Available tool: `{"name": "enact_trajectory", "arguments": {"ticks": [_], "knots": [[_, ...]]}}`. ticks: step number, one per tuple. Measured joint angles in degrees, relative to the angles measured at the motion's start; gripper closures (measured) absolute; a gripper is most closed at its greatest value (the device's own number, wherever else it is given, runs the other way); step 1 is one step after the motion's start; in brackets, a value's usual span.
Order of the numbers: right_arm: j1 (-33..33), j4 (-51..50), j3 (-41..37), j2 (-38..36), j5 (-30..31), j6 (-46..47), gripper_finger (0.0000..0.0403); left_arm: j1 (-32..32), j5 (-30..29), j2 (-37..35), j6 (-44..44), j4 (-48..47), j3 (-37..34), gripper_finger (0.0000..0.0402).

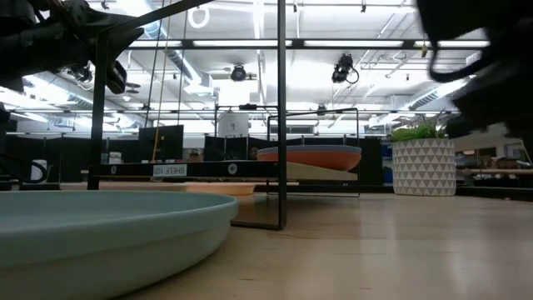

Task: Place and stack plates onto a shelf
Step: Stack the dark blue plate on top of the blue plate on the shelf

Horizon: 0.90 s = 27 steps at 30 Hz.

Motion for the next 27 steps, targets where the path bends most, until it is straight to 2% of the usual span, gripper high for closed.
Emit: {"name": "enact_trajectory", "arguments": {"ticks": [5, 11, 15, 19, 27], "knots": [[-7.04, -4.61, 2.9, -5.07, 8.16, -8.96, 0.039, 0.01, 0.01, 0.0, -0.04, -0.02, 0.02, 0.0324], [-16.89, -9.32, 7.31, -13.13, 12.65, -27.08, 0.039, 0.01, 0.0, 0.0, -0.02, -0.04, 0.0, 0.0324], [-25.54, -9.33, 13.74, -15.87, 14.89, -27.91, 0.039, 0.01, 0.01, 0.0, -0.02, -0.06, 0.0, 0.0324], [-32.93, -10.31, 21.82, -13.66, 15.33, -31.78, 0.039, 0.0, 0.0, 0.0, 0.0, -0.02, 0.02, 0.0324], [-41.77, -13.38, 39.39, -3.22, 14.5, -51.43, 0.039, 0.02, 0.0, 0.0, 0.0, -0.02, 0.02, 0.0324]]}}
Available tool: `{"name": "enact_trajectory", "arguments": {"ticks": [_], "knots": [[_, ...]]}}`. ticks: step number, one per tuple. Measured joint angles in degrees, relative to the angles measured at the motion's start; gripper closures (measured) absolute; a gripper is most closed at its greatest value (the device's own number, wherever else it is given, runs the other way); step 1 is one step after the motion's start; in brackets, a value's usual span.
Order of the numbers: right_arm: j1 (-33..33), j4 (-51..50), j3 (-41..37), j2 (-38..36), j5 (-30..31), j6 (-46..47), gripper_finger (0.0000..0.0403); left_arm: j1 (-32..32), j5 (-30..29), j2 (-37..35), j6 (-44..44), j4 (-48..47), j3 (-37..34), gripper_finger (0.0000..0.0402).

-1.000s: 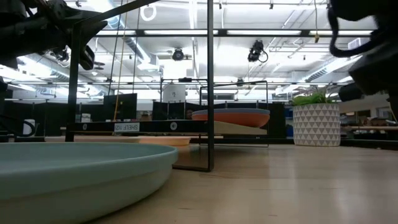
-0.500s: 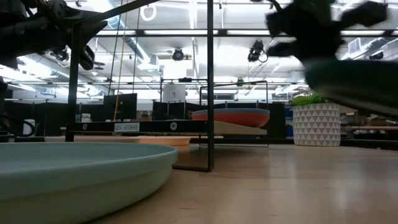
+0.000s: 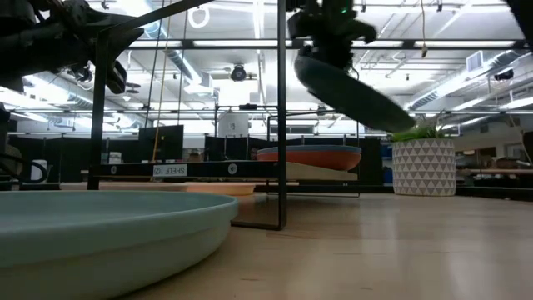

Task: Place and stack plates onto a shelf
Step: Stack the dark blue plate on top of the blue plate on the shelf

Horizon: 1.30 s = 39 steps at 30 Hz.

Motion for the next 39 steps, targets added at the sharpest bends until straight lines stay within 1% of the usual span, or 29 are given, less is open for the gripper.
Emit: {"name": "enact_trajectory", "arguments": {"ticks": [3, 7, 8, 10, 13, 18, 25, 27, 31, 36, 39], "knots": [[-2.94, 0.06, 5.46, 3.38, -1.36, -3.42, 0.039, 0.0, 0.02, 0.0, 0.02, 0.0, 0.0, 0.0324], [-6.63, 0.8, 10.44, 7.36, -1.25, -4.14, 0.039, -0.02, 0.0, 0.0, 0.01, 0.0, 0.0, 0.0324], [-7.35, 1.05, 11.25, 8.19, -0.89, -4.21, 0.039, -0.02, 0.0, 0.0, -0.03, 0.0, 0.0, 0.0324], [-8.33, 1.55, 12.56, 9.5, 1.93, -4.55, 0.039, 0.0, 0.0, 0.02, -0.27, -0.02, 0.0, 0.0324], [-8.3, 1.98, 14.09, 10.3, 5.92, -5.77, 0.039, -0.01, 0.02, 0.01, -0.34, -0.01, 0.0, 0.0324], [-8.16, 4.02, 14.55, 10.26, 6.0, -8.44, 0.039, -0.02, 0.02, 0.0, -0.46, -0.02, -0.02, 0.0324], [-6.64, 4.06, 14.53, 9.98, 6.35, -11.0, 0.039, -0.02, 0.02, 0.02, -0.48, 0.0, 0.0, 0.0324], [-5.14, 4.32, 14.53, 9.78, 6.53, -16.55, 0.039, 0.0, 0.02, 0.01, -0.43, -0.02, 0.0, 0.0324], [-1.69, 4.83, 14.53, 9.85, 9.24, -31.39, 0.039, 0.0, 0.0, 0.0, 0.24, -0.02, 0.0, 0.0324], [2.07, 8.15, 14.51, 9.66, 9.51, -41.11, 0.039, 0.0, 0.0, 0.0, 0.41, 0.0, -0.01, 0.0324], [3.54, 9.42, 14.51, 9.5, 9.46, -50.25, 0.039, 0.0, 0.01, 0.0, 0.4, 0.0, 0.0, 0.0324]]}}
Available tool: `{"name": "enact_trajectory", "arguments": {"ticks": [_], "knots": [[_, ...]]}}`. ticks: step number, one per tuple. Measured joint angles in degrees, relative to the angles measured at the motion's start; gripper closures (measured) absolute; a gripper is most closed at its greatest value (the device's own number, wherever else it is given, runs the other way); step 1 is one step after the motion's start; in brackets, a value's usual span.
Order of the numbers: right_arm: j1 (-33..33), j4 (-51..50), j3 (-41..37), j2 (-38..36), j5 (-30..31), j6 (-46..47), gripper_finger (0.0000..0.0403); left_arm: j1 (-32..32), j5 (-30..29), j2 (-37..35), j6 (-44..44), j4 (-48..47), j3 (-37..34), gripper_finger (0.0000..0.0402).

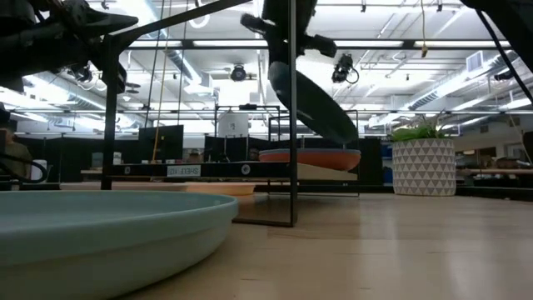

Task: Place and stack plates onto a shelf
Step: Stack the dark blue plate on top of the blue plate on the shelf, then put the white plate on the shelf

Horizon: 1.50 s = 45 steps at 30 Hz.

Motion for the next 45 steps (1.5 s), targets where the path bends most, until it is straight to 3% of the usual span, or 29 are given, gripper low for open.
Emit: {"name": "enact_trajectory", "arguments": {"ticks": [3, 12, 15, 21, 29, 33, 35, 40, 42, 45], "knots": [[0.28, 0.23, 0.0, 0.02, 0.41, -8.19, 0.039, 0.0, -0.01, 0.0, -0.01, 0.0, 0.0, 0.0324], [-2.08, 1.48, -0.99, 2.36, -2.85, -8.91, 0.039, 0.0, 0.01, 0.0, 0.03, 0.04, 0.0, 0.0324], [-2.76, 0.82, -1.89, 4.6, 0.24, -8.75, 0.0388, 0.0, -0.01, 0.02, 0.02, 0.18, 0.0, 0.0324], [-2.68, 3.6, -1.95, 7.53, 2.74, 0.0, 0.0337, -0.02, -0.01, 0.02, 0.05, -0.05, -0.01, 0.0324], [-2.56, 6.44, -1.95, 7.05, 1.22, 1.95, 0.028, 0.0, -0.01, 0.02, 0.03, -0.06, 0.0, 0.0324], [-1.33, 6.43, -1.92, 6.56, 8.31, 3.23, 0.0267, -0.01, 0.01, 0.02, 0.07, -0.07, -0.01, 0.0324], [-0.45, 6.23, -1.92, 5.81, 10.68, 9.7, 0.0266, -0.02, -0.01, 0.02, 0.07, -0.04, 0.0, 0.0324], [1.6, 3.83, -1.84, 3.38, 10.38, 40.41, 0.0276, 0.0, -0.01, 0.02, 4.0, -0.02, 0.0, 0.0324], [1.95, 0.29, -1.86, 2.66, 8.94, 49.44, 0.028, 0.0, -0.02, 0.02, 10.14, -0.03, 0.0, 0.0324], [2.0, -4.51, -1.86, 1.08, 2.12, 60.83, 0.0286, 0.0, -0.04, 0.02, 22.4, 0.0, 0.0, 0.0324]]}}
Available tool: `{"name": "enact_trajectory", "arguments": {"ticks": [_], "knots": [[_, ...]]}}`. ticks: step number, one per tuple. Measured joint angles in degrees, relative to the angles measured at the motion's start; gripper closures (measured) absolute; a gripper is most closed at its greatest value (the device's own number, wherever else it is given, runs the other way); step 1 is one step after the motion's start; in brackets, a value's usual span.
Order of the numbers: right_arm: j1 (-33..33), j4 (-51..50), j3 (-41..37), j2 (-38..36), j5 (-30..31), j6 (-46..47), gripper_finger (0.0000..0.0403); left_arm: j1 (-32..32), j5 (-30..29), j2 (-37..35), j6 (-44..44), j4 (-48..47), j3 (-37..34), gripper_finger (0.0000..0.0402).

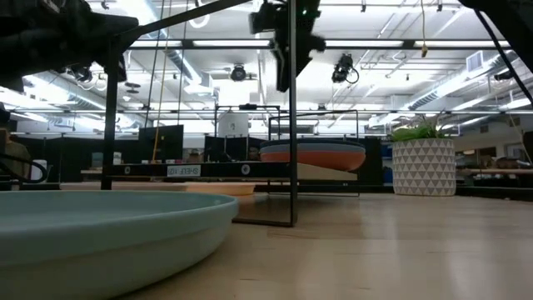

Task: Place and stack plates onto a shelf
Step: Put the white plate on the shelf

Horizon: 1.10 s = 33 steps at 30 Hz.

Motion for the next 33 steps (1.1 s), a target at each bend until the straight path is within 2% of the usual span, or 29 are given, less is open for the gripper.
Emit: {"name": "enact_trajectory", "arguments": {"ticks": [4, 7, 12, 17, 23, 28, 33], "knots": [[-0.19, -2.91, -0.02, -0.42, -10.07, 8.57, 0.0291, 0.0, -0.01, 0.0, 10.2, -0.04, 0.0, 0.0324], [-0.19, -0.98, -1.35, -0.52, -12.62, 10.22, 0.0291, 0.0, -0.01, 0.0, 12.06, -0.04, 0.0, 0.0324], [0.43, 7.03, -8.8, -0.89, -14.79, 11.42, 0.0292, 0.0, 0.0, 0.0, 13.93, -0.04, 0.0, 0.0324], [2.73, 15.9, -23.46, -5.75, -14.0, 18.82, 0.0292, 0.0, 0.0, 0.0, 12.99, -0.04, -0.01, 0.0324], [8.04, 30.6, -43.29, -19.59, -8.61, 27.74, 0.0296, 0.0, 0.02, 0.0, 13.46, -0.04, 0.0, 0.0324], [13.28, 47.29, -60.1, -30.49, -6.71, 32.25, 0.0296, 0.0, 0.02, 0.0, 11.26, -0.02, -0.01, 0.0324], [17.13, 67.49, -74.74, -36.81, -5.48, 31.88, 0.0297, 0.0, 0.02, 0.0, 9.91, -0.02, 0.0, 0.0324]]}}
